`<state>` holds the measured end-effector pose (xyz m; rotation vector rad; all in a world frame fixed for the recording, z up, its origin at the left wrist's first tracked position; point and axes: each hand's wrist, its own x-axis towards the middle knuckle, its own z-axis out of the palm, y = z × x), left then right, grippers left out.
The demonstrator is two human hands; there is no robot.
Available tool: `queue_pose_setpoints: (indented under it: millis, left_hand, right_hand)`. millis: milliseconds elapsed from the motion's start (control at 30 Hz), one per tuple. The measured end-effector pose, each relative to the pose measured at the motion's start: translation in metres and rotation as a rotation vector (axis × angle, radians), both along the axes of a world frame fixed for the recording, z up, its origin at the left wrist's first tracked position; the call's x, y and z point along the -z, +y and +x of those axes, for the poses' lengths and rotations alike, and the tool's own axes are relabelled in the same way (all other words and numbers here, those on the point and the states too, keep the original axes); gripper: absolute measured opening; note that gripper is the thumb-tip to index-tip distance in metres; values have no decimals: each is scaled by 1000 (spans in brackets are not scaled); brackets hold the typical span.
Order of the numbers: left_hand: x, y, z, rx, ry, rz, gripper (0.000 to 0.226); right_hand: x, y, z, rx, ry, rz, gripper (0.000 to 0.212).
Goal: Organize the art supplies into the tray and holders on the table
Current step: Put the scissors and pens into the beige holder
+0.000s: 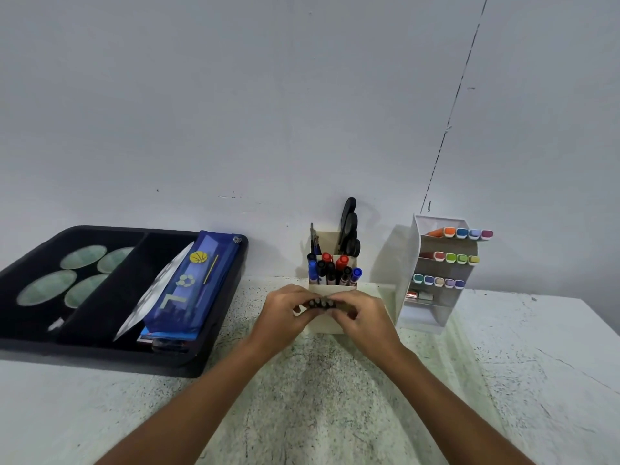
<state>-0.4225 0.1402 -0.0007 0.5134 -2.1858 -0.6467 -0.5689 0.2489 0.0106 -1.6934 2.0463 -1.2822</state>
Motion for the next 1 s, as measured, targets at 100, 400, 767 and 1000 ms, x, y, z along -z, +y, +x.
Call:
queue_pose_setpoints:
  millis: [100,400,767,1000]
  left_hand:
    - [-2,-3,2,27,-34,-27,22]
    - [1,-7,-1,26,-138,33,32]
    - [35,5,-7,-68,61,690,83]
    - [35,2,-17,-38,101,709,66]
  right_hand:
    - [3,0,3,8,-41,-41,19]
    - [8,5,2,14,-34,-68,25]
    - [39,13,6,234,-338,2,61]
    - [44,1,0,216,-459,8,47]
